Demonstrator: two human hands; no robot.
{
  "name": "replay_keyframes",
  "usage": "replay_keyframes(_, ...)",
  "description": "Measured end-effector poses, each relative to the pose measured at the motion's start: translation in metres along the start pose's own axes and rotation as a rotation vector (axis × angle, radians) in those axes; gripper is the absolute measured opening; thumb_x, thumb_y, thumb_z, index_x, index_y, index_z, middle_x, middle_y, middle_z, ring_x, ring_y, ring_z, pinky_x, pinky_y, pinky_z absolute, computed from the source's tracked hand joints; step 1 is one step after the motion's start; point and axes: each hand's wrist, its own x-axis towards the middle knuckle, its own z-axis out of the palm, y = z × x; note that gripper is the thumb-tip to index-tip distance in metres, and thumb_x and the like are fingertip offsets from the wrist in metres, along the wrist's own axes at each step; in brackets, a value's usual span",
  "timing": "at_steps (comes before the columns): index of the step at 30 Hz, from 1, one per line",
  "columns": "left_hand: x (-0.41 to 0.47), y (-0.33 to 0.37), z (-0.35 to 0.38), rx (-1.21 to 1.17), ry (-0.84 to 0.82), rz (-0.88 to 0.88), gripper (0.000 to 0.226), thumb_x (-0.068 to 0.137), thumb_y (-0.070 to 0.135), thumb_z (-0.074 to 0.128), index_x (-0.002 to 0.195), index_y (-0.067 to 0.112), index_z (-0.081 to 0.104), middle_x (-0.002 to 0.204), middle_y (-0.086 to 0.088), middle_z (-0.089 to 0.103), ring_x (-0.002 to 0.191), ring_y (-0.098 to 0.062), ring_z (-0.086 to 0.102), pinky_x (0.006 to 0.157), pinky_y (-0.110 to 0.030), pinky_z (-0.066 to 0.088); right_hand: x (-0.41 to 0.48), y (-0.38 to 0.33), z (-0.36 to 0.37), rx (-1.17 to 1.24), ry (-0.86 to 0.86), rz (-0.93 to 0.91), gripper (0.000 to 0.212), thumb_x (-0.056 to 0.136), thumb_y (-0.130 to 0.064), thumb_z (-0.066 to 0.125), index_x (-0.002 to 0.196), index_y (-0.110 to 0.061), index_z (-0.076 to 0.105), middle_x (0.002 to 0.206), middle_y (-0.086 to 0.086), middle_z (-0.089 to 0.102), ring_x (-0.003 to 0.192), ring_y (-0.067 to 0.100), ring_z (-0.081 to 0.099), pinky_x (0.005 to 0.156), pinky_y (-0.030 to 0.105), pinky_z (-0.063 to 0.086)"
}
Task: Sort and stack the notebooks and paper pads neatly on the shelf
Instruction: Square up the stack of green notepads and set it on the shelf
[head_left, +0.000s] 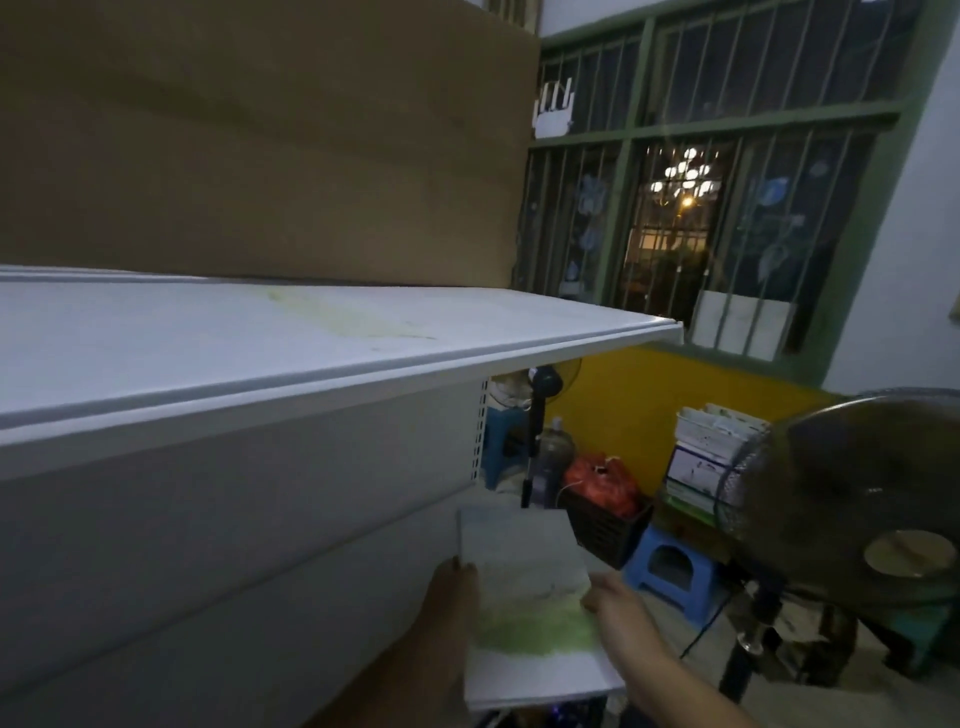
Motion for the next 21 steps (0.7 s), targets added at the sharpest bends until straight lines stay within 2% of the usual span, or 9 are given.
replay_keyframes(2,0.02,0.002,0.022,0.042,0.036,-0.001,0.037,0.097,0.005,0.035,0.129,-0.004,0.05,0.128,-0.021,0.054,0.1,-0.027,0.054,0.083,-0.029,0.044,0.022,-0.005,-0.013,-0.055,0.02,-0.002,0.019,0.09,-0.003,0.042,0.096,-0.012,0.057,0.101,0.007,0.057,0.094,0.023,0.054,0.087,0.037,0.045)
replay_keyframes(5,0.052,0.007,0.046,0.049,0.077,-0.009,0.036,0.094,0.003,0.038,0.124,-0.001,0.057,0.124,-0.021,0.058,0.109,-0.033,0.057,0.09,-0.035,0.049,0.06,-0.008,-0.027,-0.082,0.029,-0.02,0.027,0.09,-0.004,0.044,0.102,-0.01,0.067,0.102,0.007,0.067,0.095,0.027,0.062,0.092,0.044,0.049)
replay_keyframes(8,0.077,0.011,0.053,0.074,0.101,-0.023,0.032,0.09,0.001,0.042,0.113,-0.003,0.064,0.113,-0.023,0.063,0.101,-0.035,0.059,0.072,-0.03,0.043,0.092,-0.014,-0.028,-0.095,0.03,-0.057,0.022,0.091,-0.003,0.046,0.098,-0.011,0.065,0.098,0.007,0.064,0.093,0.028,0.06,0.092,0.047,0.048)
replay_keyframes(10,0.088,0.01,0.049,0.098,0.17,-0.012,0.026,0.089,0.002,0.046,0.104,-0.003,0.066,0.108,-0.02,0.065,0.094,-0.032,0.06,0.073,-0.033,0.045,0.116,-0.019,-0.024,-0.14,0.004,-0.095,0.018,0.09,-0.002,0.049,0.093,-0.015,0.061,0.095,0.009,0.06,0.088,0.025,0.055,0.087,0.042,0.049)
replay_keyframes(12,0.096,0.009,0.043,0.099,0.262,-0.019,0.022,0.089,0.005,0.05,0.102,-0.001,0.067,0.106,-0.018,0.065,0.089,-0.028,0.059,0.075,-0.036,0.048,0.136,-0.025,-0.017,-0.216,-0.074,-0.163,0.021,0.088,0.0,0.05,0.096,-0.011,0.066,0.101,0.012,0.063,0.084,0.022,0.055,0.075,0.032,0.049)
replay_keyframes(13,0.1,0.008,0.039,0.075,0.291,-0.026,0.019,0.088,0.007,0.052,0.098,0.0,0.067,0.105,-0.019,0.066,0.089,-0.03,0.061,0.077,-0.039,0.05,0.146,-0.026,-0.014,-0.264,-0.123,-0.204,0.022,0.088,0.0,0.05,0.099,-0.007,0.068,0.105,0.014,0.064,0.086,0.023,0.056,0.075,0.031,0.048)
replay_keyframes(16,0.108,0.016,0.035,0.018,0.403,-0.037,0.012,0.079,0.01,0.058,0.077,0.0,0.063,0.092,-0.024,0.067,0.085,-0.033,0.064,0.071,-0.041,0.05,0.168,-0.039,-0.006,-0.327,-0.21,-0.324,0.029,0.091,-0.003,0.048,0.114,0.004,0.063,0.118,0.019,0.063,0.107,0.031,0.058,0.09,0.035,0.045)
replay_keyframes(18,0.106,0.024,0.035,0.016,0.465,0.0,0.009,0.076,0.015,0.059,0.07,0.008,0.059,0.081,-0.014,0.064,0.077,-0.023,0.06,0.07,-0.038,0.049,0.185,-0.045,-0.001,-0.324,-0.319,-0.38,0.035,0.095,-0.012,0.047,0.128,-0.002,0.054,0.125,0.013,0.06,0.113,0.027,0.056,0.094,0.032,0.044)
replay_keyframes(21,0.097,0.012,0.043,0.148,0.499,0.037,0.015,0.089,0.014,0.056,0.078,0.021,0.063,0.08,0.001,0.063,0.081,-0.019,0.06,0.083,-0.034,0.051,0.206,-0.033,0.009,-0.442,-0.496,-0.473,0.025,0.097,-0.019,0.044,0.119,-0.014,0.055,0.106,-0.005,0.061,0.096,0.012,0.057,0.089,0.028,0.048)
